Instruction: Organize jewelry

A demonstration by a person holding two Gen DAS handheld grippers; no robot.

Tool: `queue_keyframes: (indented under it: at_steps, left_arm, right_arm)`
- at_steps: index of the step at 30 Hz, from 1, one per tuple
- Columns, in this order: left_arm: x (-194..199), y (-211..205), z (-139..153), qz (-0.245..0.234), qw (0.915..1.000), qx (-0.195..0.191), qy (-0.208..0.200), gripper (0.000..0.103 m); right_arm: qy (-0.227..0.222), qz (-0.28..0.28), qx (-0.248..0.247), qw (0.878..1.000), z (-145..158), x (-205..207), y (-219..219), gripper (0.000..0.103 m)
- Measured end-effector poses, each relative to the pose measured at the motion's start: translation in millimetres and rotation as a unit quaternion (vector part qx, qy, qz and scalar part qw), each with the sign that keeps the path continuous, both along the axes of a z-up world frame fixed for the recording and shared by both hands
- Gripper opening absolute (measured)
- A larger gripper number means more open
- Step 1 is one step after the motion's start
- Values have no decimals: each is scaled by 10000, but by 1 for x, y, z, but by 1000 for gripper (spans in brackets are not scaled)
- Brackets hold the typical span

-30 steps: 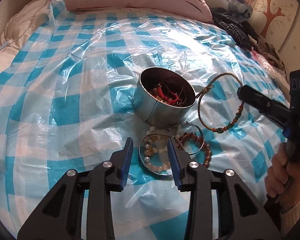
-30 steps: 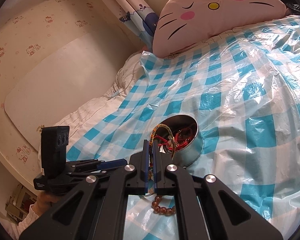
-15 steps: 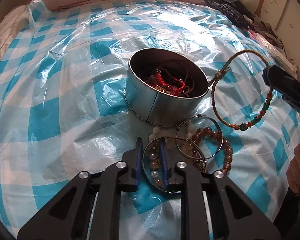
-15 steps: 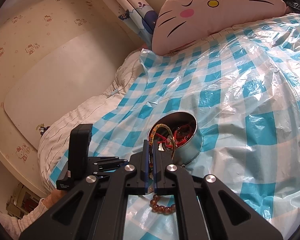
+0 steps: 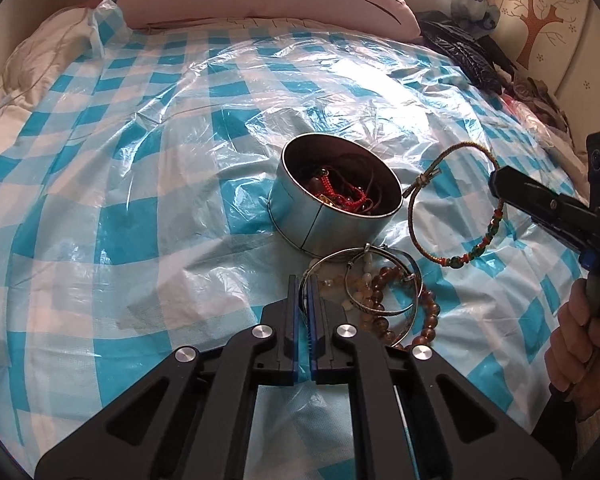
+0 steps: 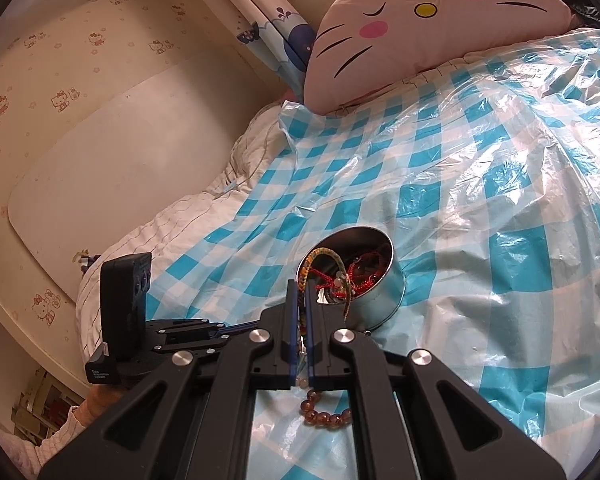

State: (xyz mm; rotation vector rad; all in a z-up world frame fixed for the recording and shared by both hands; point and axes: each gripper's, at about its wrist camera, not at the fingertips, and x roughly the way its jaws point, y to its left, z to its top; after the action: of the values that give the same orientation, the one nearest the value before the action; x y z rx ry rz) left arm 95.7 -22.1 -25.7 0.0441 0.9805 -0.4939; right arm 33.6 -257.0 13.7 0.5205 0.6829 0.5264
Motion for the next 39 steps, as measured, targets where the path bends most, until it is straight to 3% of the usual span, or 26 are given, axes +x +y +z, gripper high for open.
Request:
queue_keyframes:
  at_steps: [9, 15, 23, 26, 30, 33, 34, 37, 39]
  left_arm:
    - [28, -12, 27, 229, 9994, 9, -265, 3]
    - [50, -32, 28, 260, 9992, 71, -293, 3]
    - [77, -60, 20, 177, 9996, 106, -202, 5]
    - [76, -55, 21, 309, 9992, 124, -240, 12]
    - [59, -38, 30, 492, 9977, 175, -437, 35]
    - [47, -24, 32, 649, 9970, 87, -420, 39]
    - [44, -18, 32, 734, 9965, 28, -405, 40]
    - [31, -4, 32, 1025, 9938, -162, -391, 49]
    - [22, 2, 30, 1150, 9923, -238, -390, 52]
  right_arm:
    - [-348, -125, -21, 9993, 21, 11, -3, 4]
    - [-494, -81, -222, 9985, 28, 27, 5, 4]
    - [-390, 32, -754, 9964, 14, 55, 20, 4]
    - [-188, 161, -914, 9955, -1, 67, 28, 4]
    - [38, 474, -1123, 9925, -20, 79, 46, 5]
    - [225, 745, -1247, 9891, -29, 84, 61, 5]
    - [283, 807, -1293, 9879, -31, 85, 64, 7]
    - [321, 796, -1409, 9863, -35, 81, 70, 39]
    - [267, 754, -1383, 9872, -31, 75, 68, 39]
